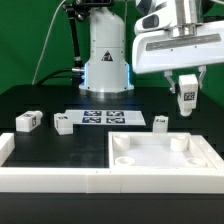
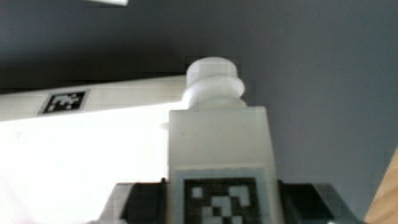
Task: Assemble one leg
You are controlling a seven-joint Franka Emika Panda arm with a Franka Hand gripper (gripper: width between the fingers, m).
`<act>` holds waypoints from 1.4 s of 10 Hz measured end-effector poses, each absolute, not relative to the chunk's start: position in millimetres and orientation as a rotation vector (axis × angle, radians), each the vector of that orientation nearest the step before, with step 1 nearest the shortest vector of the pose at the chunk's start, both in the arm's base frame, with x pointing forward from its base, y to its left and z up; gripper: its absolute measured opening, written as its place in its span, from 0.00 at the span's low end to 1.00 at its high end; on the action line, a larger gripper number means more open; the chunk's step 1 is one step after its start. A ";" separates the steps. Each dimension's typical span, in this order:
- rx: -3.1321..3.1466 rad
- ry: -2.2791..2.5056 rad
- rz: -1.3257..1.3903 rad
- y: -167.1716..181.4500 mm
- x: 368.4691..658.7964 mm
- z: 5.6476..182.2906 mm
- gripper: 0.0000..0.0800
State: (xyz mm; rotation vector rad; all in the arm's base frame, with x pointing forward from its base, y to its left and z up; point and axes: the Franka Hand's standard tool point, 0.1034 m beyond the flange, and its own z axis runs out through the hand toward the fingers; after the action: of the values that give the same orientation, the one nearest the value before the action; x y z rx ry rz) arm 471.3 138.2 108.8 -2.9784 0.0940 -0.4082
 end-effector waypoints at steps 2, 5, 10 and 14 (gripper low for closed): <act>-2.981 0.074 -0.410 137.0 471.5 108.3 0.36; -3.022 -0.188 -0.470 99.5 500.8 117.2 0.36; -3.005 -0.224 -0.639 91.2 515.0 124.4 0.36; -2.964 -0.329 -0.811 101.1 554.5 128.5 0.36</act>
Offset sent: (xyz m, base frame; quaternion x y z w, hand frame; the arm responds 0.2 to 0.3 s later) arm 0.0424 -0.0577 0.0101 -0.0467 0.0184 -0.1788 0.9826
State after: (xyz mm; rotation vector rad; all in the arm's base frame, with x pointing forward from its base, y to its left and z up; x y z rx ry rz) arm 554.5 101.1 128.5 -2.9644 -0.3294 -0.8111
